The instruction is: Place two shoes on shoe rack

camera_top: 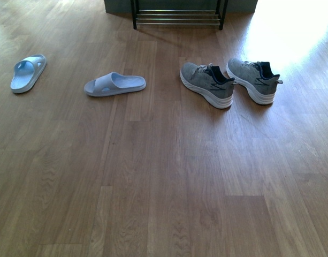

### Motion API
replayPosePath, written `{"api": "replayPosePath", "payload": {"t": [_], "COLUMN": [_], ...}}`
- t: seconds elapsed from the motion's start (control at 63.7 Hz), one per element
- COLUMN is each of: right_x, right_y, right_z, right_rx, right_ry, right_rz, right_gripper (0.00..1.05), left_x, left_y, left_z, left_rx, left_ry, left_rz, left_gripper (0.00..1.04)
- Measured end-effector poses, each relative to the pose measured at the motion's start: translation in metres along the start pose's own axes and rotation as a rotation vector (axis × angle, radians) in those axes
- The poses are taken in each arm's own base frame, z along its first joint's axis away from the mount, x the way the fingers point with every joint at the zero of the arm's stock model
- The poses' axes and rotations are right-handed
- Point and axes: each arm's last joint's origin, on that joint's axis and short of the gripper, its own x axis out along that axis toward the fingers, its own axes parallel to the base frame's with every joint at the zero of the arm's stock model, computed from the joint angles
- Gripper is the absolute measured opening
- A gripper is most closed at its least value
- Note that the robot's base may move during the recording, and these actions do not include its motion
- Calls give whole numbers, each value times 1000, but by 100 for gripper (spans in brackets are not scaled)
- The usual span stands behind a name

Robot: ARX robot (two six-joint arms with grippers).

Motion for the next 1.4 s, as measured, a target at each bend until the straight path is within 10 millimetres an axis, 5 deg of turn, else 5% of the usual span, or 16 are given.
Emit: {"api": "replayPosePath", "payload": {"t": [1.397], "right_x": [0], "right_y": [0], "right_z": [0], "right_rx": [0], "right_ry": [0], "right_rz": [0], "right_gripper": [96], "left_x": [0], "left_y": [0], "left_z": [0], "left_rx": [0], "left_ry": [0], "left_rz": [0], "left_gripper": [95]}}
